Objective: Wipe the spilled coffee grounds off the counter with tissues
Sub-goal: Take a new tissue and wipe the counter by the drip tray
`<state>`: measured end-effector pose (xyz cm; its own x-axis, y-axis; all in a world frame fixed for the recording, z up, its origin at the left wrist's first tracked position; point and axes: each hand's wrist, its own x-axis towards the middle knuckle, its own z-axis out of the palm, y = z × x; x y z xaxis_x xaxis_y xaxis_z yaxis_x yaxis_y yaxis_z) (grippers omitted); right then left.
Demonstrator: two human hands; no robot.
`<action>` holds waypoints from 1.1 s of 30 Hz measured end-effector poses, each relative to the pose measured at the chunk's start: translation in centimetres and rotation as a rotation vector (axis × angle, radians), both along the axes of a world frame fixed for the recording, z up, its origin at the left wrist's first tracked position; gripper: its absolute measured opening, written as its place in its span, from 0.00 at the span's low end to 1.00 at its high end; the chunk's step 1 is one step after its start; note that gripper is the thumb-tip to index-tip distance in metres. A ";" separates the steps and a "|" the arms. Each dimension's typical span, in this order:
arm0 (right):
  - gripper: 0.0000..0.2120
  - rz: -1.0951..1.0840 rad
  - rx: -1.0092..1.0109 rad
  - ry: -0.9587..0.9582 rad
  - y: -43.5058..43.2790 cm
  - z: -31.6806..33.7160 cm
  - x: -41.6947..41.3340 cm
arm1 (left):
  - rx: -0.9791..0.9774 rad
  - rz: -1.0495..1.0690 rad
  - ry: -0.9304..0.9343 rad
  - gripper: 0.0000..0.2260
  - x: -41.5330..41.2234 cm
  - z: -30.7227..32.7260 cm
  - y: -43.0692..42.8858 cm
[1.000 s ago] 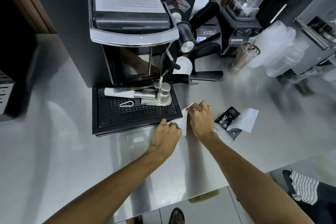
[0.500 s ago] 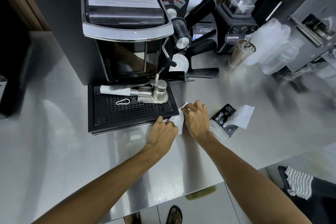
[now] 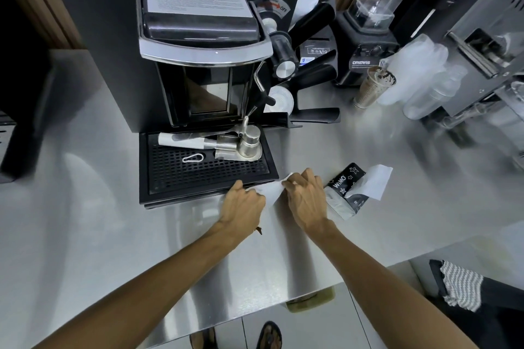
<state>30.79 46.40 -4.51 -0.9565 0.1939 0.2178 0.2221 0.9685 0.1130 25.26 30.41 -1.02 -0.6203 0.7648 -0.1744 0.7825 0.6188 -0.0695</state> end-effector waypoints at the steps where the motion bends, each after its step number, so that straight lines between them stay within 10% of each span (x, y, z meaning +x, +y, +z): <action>1: 0.06 0.002 -0.018 0.023 -0.2 0.0 0.5 | 0.011 0.022 0.007 0.08 0.0 0.0 -0.4; 24: 0.06 0.075 -0.482 0.175 -4.6 0.7 3.2 | 0.304 0.052 -0.069 0.19 -1.1 -2.0 -7.1; 33: 0.12 0.376 -0.295 0.046 -5.6 -2.6 -1.0 | 0.145 0.095 0.000 0.13 -0.1 -2.4 -8.7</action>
